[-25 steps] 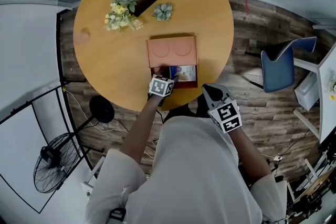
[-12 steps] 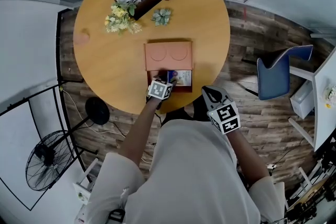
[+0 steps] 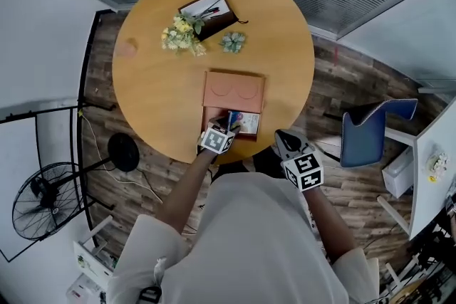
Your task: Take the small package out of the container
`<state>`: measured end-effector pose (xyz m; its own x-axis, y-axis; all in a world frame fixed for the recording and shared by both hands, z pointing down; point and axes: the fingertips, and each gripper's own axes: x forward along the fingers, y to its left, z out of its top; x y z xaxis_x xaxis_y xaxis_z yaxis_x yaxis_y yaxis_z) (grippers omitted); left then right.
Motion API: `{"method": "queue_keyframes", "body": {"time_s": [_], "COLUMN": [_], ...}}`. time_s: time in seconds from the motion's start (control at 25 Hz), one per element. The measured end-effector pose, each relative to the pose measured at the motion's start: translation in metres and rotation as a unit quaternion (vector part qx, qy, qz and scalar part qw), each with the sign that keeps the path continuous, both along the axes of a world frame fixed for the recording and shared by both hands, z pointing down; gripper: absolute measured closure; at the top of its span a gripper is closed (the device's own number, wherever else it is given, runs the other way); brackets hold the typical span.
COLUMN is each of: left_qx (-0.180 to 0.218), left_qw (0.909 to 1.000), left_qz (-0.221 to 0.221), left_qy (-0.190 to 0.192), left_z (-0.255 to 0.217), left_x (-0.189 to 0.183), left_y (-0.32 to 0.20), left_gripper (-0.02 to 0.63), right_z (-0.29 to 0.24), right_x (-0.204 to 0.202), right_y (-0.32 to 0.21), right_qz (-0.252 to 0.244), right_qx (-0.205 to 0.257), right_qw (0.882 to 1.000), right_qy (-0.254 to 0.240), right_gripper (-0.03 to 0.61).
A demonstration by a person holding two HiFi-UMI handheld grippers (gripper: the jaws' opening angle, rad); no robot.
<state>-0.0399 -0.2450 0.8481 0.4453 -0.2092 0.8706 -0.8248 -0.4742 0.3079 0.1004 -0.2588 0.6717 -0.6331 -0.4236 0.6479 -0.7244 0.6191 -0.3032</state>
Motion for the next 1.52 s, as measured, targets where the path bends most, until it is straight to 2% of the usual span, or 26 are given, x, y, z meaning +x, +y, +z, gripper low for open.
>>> {"method": "queue_keyframes", "body": {"time_s": [0.12, 0.36, 0.72, 1.04, 1.16, 1.2, 1.36, 1.52], "left_qx": [0.033, 0.087, 0.139, 0.133, 0.125, 0.122, 0.122, 0.13], "left_qw": [0.9988, 0.9945, 0.9851, 0.9869, 0.9879, 0.988, 0.9871, 0.9853], "left_qz": [-0.027, -0.044, -0.083, -0.069, -0.08, -0.084, -0.095, -0.104], "left_qy": [0.025, 0.038, 0.058, 0.061, 0.045, 0.042, 0.038, 0.036], "left_z": [-0.02, -0.043, -0.057, -0.046, -0.041, -0.039, -0.04, -0.048], "left_x": [0.01, 0.023, 0.036, 0.068, 0.07, 0.069, 0.066, 0.06], "left_y": [-0.001, 0.002, -0.006, -0.007, -0.011, -0.012, -0.014, -0.015], "left_gripper": [0.371, 0.371, 0.371, 0.375, 0.424, 0.469, 0.533, 0.54], "right_z": [-0.002, -0.007, -0.005, -0.005, -0.004, -0.003, -0.001, 0.0], "right_x": [0.003, -0.001, 0.022, 0.042, 0.047, 0.049, 0.055, 0.053], "right_y": [-0.001, 0.006, 0.008, 0.0, -0.001, -0.001, 0.0, 0.001], "right_qz": [0.011, 0.005, 0.015, 0.028, 0.029, 0.03, 0.032, 0.027], "right_qx": [-0.007, -0.009, -0.004, -0.004, -0.004, -0.004, -0.005, -0.004], "right_qw": [1.0, 0.999, 0.999, 0.999, 0.999, 0.999, 0.999, 0.999], "right_qy": [-0.016, -0.034, -0.032, -0.031, -0.031, -0.031, -0.032, -0.034], "right_gripper": [0.575, 0.575, 0.575, 0.575, 0.575, 0.575, 0.575, 0.575]}}
